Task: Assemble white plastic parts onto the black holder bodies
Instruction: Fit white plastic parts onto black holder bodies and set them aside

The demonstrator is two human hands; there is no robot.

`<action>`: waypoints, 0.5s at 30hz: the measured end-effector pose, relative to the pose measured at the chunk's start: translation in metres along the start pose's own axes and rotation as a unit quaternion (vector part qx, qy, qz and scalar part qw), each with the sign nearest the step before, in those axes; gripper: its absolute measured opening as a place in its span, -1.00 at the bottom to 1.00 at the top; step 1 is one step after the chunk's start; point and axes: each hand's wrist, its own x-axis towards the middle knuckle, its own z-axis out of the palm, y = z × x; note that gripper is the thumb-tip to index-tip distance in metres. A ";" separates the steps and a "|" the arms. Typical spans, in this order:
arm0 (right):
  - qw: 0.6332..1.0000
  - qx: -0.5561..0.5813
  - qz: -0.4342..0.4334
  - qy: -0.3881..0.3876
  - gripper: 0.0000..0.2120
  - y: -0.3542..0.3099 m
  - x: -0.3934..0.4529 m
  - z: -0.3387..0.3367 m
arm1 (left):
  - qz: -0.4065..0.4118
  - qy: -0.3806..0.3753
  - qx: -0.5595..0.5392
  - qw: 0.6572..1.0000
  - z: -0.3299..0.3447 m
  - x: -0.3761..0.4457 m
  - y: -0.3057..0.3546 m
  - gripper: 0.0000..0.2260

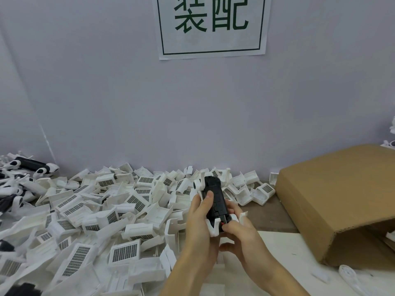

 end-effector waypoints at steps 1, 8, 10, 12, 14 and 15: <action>1.000 -0.005 0.000 0.002 -0.52 0.000 0.000 0.001 | 0.001 -0.001 0.002 1.000 -0.001 0.000 0.000 -0.64; 0.999 -0.044 -0.002 0.029 -0.55 0.003 -0.002 0.003 | 0.007 -0.011 0.013 1.000 -0.002 0.002 -0.002 -0.76; 0.998 -0.051 0.001 0.027 -0.51 0.002 -0.002 0.005 | 0.007 -0.013 0.008 1.000 -0.002 0.001 -0.001 -0.75; 0.998 -0.050 0.003 0.023 -0.48 0.002 -0.003 0.006 | 0.007 -0.014 0.003 1.000 -0.002 0.001 0.000 -0.74; 0.999 -0.041 0.004 0.021 -0.48 0.001 -0.003 0.007 | 0.008 -0.013 0.001 1.000 -0.002 0.000 0.000 -0.73; 0.999 -0.034 0.006 0.020 -0.49 0.002 -0.003 0.006 | 0.008 -0.012 0.002 1.000 -0.002 0.000 0.000 -0.73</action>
